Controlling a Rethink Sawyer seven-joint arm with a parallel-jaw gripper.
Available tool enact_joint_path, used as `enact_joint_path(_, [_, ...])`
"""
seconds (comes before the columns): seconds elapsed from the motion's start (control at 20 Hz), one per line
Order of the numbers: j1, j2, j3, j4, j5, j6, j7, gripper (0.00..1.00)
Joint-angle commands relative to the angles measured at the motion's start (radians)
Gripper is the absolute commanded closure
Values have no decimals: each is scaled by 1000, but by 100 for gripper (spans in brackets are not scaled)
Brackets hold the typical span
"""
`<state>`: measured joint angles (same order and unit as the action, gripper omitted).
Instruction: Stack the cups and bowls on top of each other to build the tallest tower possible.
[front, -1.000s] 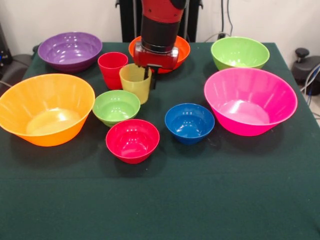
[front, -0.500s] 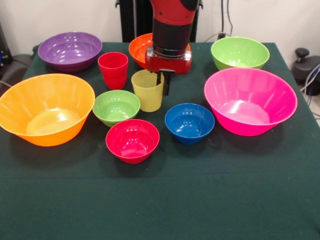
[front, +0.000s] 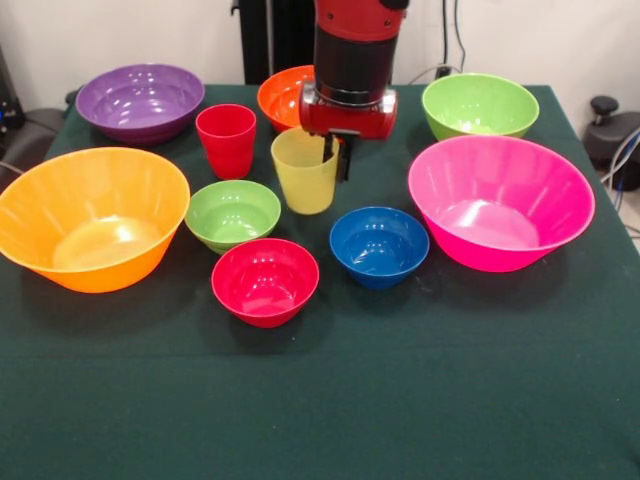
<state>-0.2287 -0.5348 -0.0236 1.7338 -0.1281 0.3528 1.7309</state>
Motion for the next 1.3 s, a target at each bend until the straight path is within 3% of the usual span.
enact_joint_path(0.05, [26,-26,86,-125,54,241,70,100])
enact_joint_path(0.35, [47,-46,75,-153,63,322,90,100])
enact_joint_path(0.65, [56,-3,84,-255,101,338,132,100])
enact_joint_path(1.05, [144,119,22,-554,120,539,188,100])
enact_joint_path(1.3, [198,246,-15,-854,111,707,215,100])
